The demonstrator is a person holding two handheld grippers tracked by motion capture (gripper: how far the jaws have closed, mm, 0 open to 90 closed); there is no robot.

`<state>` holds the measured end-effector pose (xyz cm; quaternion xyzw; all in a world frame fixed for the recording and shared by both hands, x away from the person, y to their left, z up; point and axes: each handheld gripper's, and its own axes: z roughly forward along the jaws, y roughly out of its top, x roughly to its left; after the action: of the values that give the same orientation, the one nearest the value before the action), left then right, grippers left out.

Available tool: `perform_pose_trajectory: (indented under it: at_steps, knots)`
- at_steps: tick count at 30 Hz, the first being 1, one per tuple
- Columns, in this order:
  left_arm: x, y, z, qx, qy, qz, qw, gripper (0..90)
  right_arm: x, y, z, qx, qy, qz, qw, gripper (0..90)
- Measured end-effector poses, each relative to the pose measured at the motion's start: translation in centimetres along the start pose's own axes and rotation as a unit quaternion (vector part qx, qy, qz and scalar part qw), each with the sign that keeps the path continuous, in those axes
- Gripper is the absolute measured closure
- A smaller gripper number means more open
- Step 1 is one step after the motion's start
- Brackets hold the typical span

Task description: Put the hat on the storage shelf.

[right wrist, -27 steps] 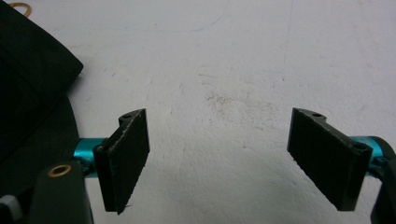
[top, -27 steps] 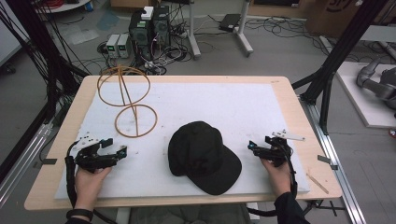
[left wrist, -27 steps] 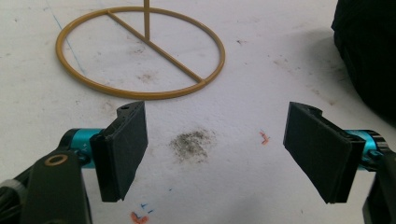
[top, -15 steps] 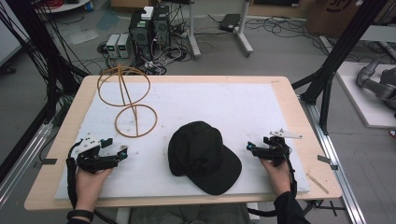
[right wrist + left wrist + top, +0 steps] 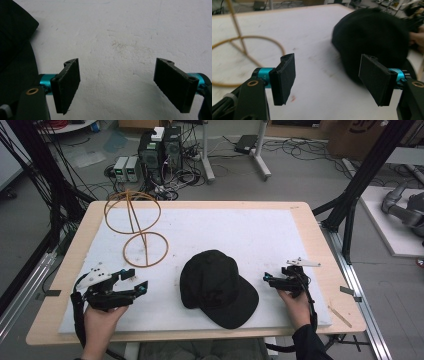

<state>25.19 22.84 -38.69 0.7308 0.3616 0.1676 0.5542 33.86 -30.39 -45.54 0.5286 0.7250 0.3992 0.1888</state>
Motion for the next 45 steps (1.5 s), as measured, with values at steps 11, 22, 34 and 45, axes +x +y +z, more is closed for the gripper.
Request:
perform_pose_trajectory:
  at_steps: [11, 22, 34, 45]
  knots:
    - [-7.8, 1.9, 4.1, 0.030, -0.108, 0.044, 0.9927, 37.3, 0.2, 0.0, 0.0, 0.001, -0.002, -0.006, 1.0000, 21.0]
    - [-10.8, 0.7, 9.1, 0.094, -0.119, 0.048, 0.9872, 38.6, 0.3, 0.0, 0.0, 0.001, -0.002, -0.012, 0.9999, 21.0]
    - [-11.3, 0.2, 11.2, 0.098, -0.077, 0.023, 0.9919, 39.8, 0.4, 0.0, 0.1, 0.006, -0.006, -0.018, 0.9998, 21.0]
    - [-11.3, -1.3, 12.5, 0.082, -0.051, 0.003, 0.9954, 64.9, 0.5, 0.1, 0.4, 0.017, -0.008, -0.025, 0.9995, 21.2]
